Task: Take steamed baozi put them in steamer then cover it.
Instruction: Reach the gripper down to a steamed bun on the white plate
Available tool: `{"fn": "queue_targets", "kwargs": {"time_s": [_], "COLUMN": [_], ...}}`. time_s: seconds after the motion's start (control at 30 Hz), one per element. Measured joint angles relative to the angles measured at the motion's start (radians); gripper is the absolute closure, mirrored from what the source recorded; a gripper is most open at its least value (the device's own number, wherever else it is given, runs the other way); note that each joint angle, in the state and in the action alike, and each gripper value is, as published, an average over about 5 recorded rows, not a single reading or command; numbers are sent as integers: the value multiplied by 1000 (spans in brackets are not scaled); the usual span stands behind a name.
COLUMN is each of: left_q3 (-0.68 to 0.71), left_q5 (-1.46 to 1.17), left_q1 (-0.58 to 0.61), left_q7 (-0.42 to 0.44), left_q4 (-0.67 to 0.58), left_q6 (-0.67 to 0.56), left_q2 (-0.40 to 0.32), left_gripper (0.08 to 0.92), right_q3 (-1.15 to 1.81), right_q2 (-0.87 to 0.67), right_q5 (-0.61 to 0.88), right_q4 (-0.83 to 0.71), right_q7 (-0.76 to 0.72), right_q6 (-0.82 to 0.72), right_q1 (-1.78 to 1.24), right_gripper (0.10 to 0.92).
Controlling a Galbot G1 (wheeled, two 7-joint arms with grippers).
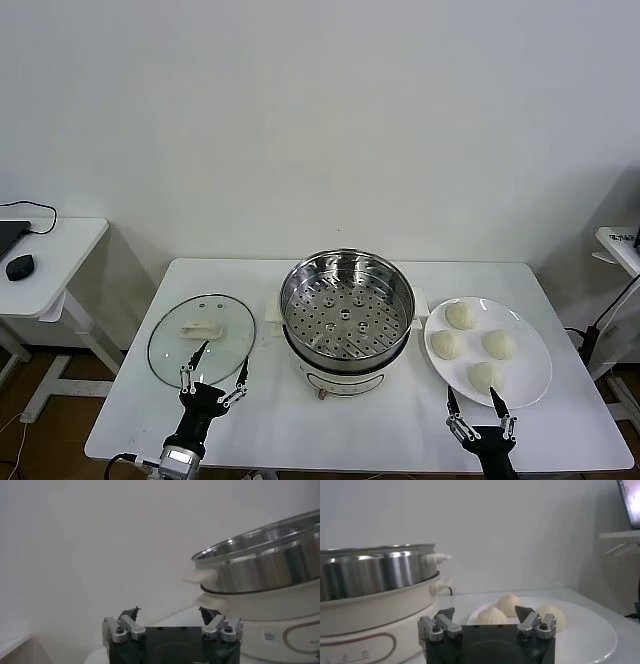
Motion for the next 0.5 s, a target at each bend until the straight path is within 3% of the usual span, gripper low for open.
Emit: {"fn": "queue_targets", "kwargs": {"time_s": [0.23,0.5], "left_q3": [4,-1], "left_q5": [-1,-7], "left_q1": [0,3], "left_q7": [0,0], "left_q4": [-13,-23], "left_q6": [-1,-6], "left_q2": [1,-6], "left_gripper": [177,177], "right_q3": [-11,-131], "right_q2": [-65,-170], "right_q5": [62,169], "right_q4": [-54,-216], "right_q7": [30,63], "right_q6": [-58,-184], "right_q1": [157,483], "right_gripper": [203,203]}}
